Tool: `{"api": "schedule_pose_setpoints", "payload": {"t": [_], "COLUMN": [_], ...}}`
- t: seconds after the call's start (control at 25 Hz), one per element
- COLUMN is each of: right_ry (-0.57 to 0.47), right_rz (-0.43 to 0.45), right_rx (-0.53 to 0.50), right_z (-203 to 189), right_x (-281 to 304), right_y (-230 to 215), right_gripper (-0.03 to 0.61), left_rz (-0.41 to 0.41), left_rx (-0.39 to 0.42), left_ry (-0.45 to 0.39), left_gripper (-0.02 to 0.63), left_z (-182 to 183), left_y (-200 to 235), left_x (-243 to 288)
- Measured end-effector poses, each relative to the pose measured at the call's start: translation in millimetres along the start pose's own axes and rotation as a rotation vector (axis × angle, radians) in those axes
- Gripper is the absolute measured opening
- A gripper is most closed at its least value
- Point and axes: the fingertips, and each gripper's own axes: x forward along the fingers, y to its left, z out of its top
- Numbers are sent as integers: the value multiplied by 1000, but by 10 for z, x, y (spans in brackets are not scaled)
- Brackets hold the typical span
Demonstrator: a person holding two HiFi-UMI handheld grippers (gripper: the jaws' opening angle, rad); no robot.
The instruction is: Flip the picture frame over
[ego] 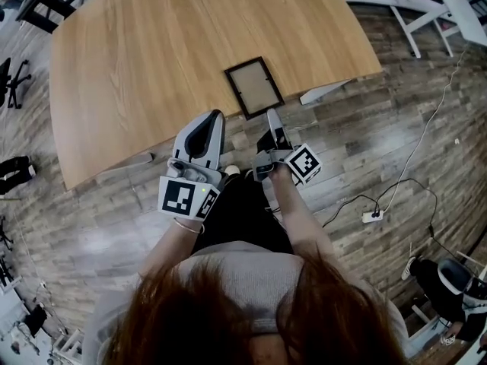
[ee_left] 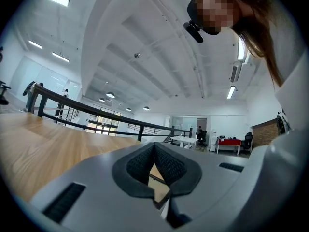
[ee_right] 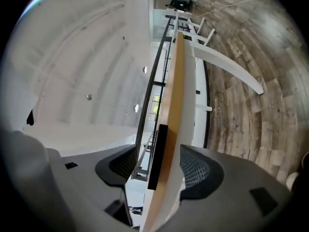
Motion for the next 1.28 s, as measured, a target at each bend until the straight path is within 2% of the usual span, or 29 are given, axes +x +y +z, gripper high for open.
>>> {"api": "schedule_pose_setpoints", "payload": {"t": [0.24,0.44,0.6,0.64,0.72,0.8,0.92,1.12,1.2,1.28], "right_ry": [50,49,55,57,56,54,39,14,10,11], "right_rz": [43,12,2,1,4,3,-1,20,18,11], "right_rx": [72,126,113,109,104,97,128,193,181,122], "right_z": [-50,-81,-69,-69,-69,-64,-63,-72,-76,-50], "right_x": [245,283,291,292,285,278,262,236,226,215], "right_y": [-78,-121,-120,-105,-65,-41,-46,-5,28,77], "right_gripper": [264,262,258,238,151,109,87,86,86,86], "left_rz": [27,31,33,33,32,29,26,22,24,23], "left_rx": [6,9,10,9,9,9,9,9,8,8], "left_ry": [15,15,16,18,19,18,14,13,13,11], "left_gripper": [6,6,6,5,6,5,6,6,6,6], "left_z": [-60,-48,-32,-34,-35,-35,-26,-3,-5,2], "left_y": [105,90,99,105,108,102,99,107,121,129], "left_x": [-46,-73,-73,-71,-68,-63,-50,-34,-35,-35]}}
